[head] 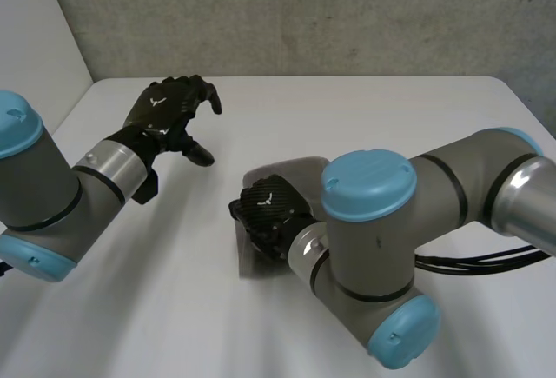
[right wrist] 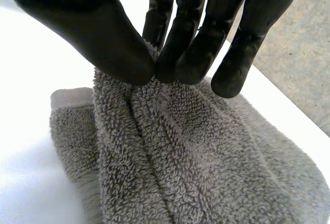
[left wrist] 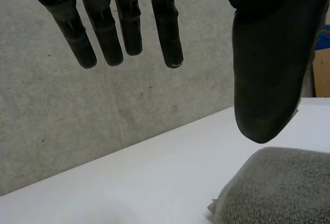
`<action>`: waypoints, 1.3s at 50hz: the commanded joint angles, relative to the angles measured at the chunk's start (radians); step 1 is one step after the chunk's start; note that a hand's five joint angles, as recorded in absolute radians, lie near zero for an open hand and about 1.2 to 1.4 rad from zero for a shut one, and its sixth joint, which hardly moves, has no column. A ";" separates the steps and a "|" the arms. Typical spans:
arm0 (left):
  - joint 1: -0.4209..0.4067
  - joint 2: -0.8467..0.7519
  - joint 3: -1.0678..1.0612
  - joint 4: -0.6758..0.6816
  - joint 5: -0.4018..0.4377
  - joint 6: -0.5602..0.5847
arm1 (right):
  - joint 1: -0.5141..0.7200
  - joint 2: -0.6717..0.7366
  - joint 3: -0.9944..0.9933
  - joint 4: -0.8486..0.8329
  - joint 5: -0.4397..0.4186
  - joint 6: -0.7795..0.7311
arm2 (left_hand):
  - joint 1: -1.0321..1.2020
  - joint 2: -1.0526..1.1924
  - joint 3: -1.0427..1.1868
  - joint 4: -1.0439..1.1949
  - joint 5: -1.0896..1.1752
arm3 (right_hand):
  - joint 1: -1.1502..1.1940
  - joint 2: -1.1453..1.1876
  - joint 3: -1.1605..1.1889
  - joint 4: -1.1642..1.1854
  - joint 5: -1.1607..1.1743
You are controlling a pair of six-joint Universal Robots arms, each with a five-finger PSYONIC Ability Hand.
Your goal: Fold the towel.
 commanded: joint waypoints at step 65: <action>-0.154 -0.241 0.009 -0.088 -0.095 -0.068 | -0.291 -0.012 0.038 0.033 -0.069 0.318 | -0.028 -0.019 -0.025 -0.020 -0.025 | -1.022 -1.078 -1.081 -1.075 -1.070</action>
